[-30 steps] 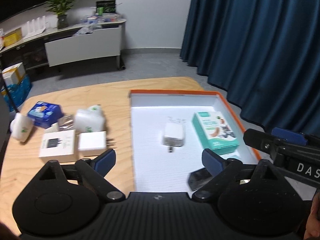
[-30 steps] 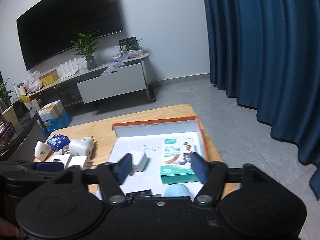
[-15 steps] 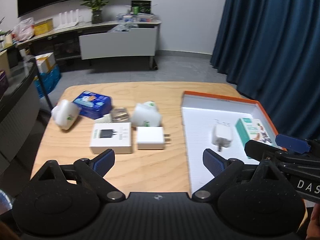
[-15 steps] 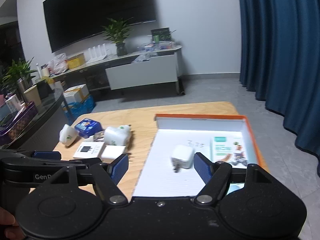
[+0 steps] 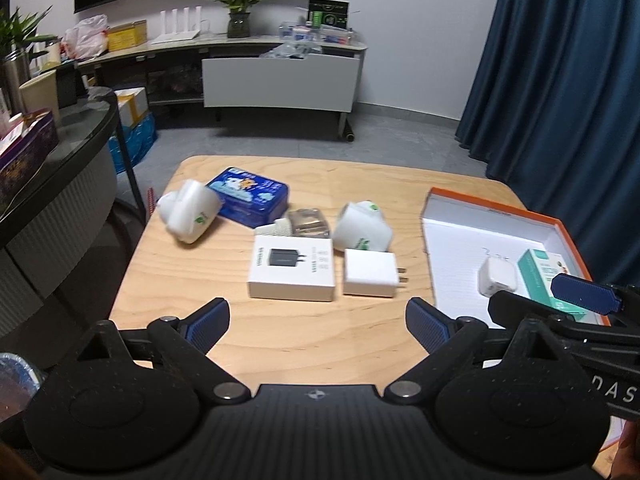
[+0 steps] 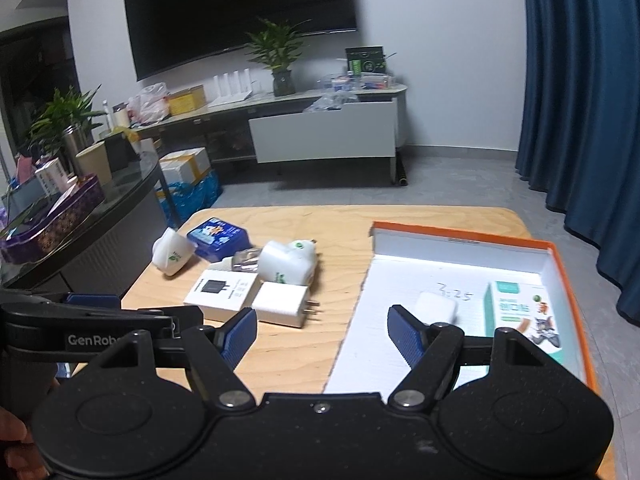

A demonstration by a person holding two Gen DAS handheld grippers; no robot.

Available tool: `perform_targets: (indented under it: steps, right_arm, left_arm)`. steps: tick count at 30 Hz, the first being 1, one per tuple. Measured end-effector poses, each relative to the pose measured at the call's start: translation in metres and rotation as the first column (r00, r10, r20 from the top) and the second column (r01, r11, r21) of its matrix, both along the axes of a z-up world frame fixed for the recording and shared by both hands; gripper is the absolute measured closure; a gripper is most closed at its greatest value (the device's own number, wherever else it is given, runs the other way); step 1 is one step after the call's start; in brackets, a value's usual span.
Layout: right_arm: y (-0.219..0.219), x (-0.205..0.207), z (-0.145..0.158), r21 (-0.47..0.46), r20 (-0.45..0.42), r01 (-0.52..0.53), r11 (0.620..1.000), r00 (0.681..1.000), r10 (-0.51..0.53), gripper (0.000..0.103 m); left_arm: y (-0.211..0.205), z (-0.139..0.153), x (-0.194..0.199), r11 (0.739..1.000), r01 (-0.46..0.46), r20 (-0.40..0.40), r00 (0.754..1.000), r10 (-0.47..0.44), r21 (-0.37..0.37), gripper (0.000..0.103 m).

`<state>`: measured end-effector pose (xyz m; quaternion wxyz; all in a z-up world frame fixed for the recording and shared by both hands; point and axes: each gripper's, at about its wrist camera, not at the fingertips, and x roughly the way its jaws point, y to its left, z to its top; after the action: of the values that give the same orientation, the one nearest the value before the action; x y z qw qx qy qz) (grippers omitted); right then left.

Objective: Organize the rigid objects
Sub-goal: 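Move both tools back over the table toward the remaining items, then grasp the large white plug-in device with the left tool while the right tool grasps the white adapter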

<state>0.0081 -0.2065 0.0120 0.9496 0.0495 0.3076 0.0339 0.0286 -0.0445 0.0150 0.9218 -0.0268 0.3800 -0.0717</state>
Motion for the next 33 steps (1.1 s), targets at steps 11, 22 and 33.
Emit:
perform_targets:
  steps: [11,22,33]
  right_arm:
    - [0.026,0.017,-0.008,0.002,-0.02,-0.058,0.998,0.998,0.058,0.017]
    - [0.042,0.035,-0.016,0.018,-0.038,-0.089,0.996,0.995,0.09,0.017]
    - [0.046,0.042,-0.021,0.019,-0.051,-0.091,0.996,0.994,0.092,0.017]
  left_arm:
    - [0.026,-0.008,0.005,0.998,-0.058,-0.018,0.998,0.058,-0.003,0.006]
    - [0.046,-0.015,0.013,0.995,-0.096,-0.028,0.995,0.096,-0.016,0.005]
    - [0.067,-0.029,0.031,0.99,-0.141,-0.025,0.99,0.141,0.003,0.004]
